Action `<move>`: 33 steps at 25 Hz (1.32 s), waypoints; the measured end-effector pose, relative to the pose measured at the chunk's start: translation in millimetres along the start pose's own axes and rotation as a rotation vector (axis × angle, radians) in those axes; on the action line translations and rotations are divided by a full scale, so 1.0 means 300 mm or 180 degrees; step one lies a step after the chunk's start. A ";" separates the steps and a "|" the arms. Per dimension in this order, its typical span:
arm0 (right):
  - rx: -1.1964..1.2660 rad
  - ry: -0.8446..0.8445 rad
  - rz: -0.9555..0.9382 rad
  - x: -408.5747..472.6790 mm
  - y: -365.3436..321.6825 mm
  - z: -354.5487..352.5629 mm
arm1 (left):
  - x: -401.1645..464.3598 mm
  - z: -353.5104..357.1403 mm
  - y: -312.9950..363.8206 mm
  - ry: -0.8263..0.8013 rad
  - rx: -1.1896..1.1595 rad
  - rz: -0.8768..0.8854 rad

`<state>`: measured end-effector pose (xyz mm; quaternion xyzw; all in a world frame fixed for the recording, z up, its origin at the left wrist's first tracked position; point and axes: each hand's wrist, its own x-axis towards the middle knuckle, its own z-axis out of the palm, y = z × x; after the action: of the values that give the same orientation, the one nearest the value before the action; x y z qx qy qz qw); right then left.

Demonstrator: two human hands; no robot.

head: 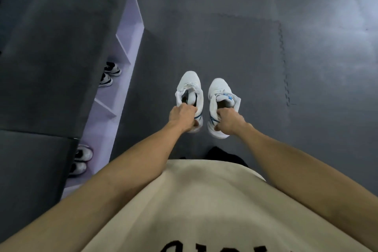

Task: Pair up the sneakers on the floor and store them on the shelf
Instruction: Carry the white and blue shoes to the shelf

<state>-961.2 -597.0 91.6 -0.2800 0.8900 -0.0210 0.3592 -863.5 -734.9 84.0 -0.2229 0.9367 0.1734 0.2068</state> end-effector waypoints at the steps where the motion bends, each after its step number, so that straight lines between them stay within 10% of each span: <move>1: -0.0149 -0.0042 -0.0113 0.065 -0.036 -0.046 | 0.039 -0.028 -0.034 0.0021 -0.0128 -0.0158; 18: -0.2617 -0.1378 -0.3129 0.704 -0.671 -0.333 | 0.178 -0.175 -0.182 0.0600 -0.2423 -0.3820; 33: -0.3273 -0.1704 -0.3397 0.746 -1.046 0.178 | 0.099 0.163 -0.622 0.0661 -0.3043 -0.4163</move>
<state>-905.6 -967.4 -13.5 -0.7960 0.4166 0.2919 0.3281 -781.2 -881.6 -15.0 -0.8036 0.4565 0.3769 0.0609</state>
